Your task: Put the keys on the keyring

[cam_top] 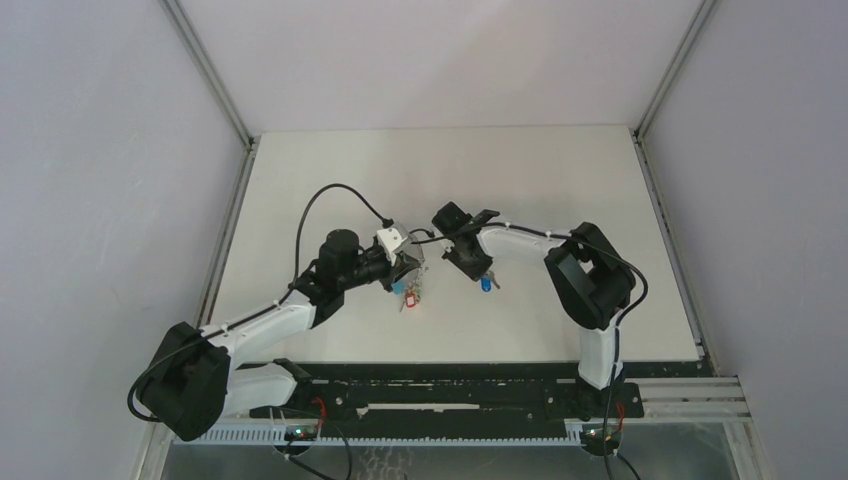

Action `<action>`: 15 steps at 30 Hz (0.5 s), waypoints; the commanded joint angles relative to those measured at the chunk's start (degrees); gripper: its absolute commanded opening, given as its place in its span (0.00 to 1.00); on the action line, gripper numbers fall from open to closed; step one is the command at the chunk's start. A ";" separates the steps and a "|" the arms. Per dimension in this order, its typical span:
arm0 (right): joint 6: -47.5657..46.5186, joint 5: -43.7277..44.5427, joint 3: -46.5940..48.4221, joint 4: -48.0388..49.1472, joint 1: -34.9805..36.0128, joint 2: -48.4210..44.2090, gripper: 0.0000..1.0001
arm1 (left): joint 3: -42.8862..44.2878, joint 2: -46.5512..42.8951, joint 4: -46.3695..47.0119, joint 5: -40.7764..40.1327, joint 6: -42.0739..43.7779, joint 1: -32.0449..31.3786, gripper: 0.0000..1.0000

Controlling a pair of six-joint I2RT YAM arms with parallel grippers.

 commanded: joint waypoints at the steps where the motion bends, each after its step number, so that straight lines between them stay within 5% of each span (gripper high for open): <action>1: 2.34 -4.29 -2.65 5.43 -1.45 -5.86 0.00 | -0.37 -1.30 4.08 0.39 -0.36 0.16 0.00; 15: 4.62 -12.58 -4.69 8.95 -7.22 -8.58 0.01 | -0.52 -1.38 4.04 0.40 -0.45 0.21 0.00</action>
